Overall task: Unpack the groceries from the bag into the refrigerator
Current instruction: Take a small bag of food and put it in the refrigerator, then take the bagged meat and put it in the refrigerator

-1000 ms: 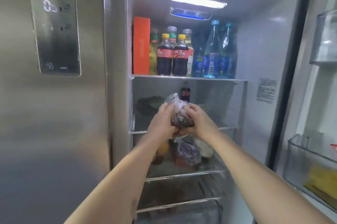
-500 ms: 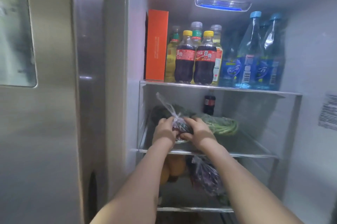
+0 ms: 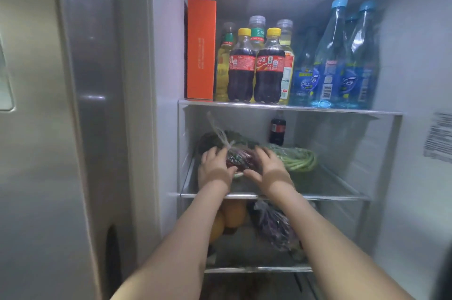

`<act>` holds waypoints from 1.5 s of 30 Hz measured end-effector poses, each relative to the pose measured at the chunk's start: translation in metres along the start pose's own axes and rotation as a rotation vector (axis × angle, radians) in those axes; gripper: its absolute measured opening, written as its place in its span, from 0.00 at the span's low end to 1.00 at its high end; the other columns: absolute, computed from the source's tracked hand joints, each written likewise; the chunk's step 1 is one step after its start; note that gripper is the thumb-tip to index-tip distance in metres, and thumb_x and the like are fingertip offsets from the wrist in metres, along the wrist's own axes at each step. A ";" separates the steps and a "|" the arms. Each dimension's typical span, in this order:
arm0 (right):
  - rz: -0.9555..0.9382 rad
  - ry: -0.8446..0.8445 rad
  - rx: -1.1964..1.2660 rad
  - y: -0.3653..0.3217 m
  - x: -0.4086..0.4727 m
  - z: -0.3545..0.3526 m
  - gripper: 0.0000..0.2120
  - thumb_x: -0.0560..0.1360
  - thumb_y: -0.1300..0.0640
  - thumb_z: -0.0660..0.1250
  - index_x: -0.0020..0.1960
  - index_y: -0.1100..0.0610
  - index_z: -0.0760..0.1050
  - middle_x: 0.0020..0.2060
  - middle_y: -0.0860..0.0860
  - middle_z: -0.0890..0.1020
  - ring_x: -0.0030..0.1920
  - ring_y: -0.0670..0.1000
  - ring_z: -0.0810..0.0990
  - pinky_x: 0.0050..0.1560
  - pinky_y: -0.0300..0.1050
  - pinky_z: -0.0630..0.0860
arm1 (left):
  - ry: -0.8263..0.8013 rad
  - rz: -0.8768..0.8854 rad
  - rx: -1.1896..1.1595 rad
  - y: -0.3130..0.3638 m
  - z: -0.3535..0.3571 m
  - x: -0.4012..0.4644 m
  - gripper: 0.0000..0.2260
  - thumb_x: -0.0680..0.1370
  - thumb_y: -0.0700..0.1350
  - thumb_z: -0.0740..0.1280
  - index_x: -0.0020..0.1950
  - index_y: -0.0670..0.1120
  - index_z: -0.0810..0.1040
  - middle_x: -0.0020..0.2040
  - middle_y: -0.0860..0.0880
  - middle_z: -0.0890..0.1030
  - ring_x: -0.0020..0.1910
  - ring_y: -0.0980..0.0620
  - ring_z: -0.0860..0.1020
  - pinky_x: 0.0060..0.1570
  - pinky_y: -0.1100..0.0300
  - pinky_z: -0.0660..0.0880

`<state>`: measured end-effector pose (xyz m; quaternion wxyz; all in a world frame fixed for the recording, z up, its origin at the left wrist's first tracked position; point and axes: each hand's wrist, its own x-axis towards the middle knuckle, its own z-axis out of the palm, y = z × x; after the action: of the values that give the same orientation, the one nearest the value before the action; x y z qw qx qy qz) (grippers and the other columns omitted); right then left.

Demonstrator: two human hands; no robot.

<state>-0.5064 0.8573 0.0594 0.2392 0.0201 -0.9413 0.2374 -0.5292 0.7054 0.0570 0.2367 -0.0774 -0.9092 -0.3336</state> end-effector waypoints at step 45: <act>0.276 -0.150 -0.006 -0.385 -0.560 0.146 0.40 0.72 0.47 0.72 0.77 0.50 0.56 0.76 0.53 0.58 0.75 0.53 0.57 0.72 0.50 0.62 | -0.535 0.370 -0.021 -0.362 -0.331 -0.476 0.30 0.77 0.54 0.66 0.76 0.53 0.58 0.76 0.50 0.58 0.76 0.50 0.52 0.74 0.55 0.53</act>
<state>-0.0170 0.4072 -0.1425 0.1332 -0.0924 -0.9510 0.2632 -0.0949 0.2235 -0.1584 0.0450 -0.3287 -0.9062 -0.2623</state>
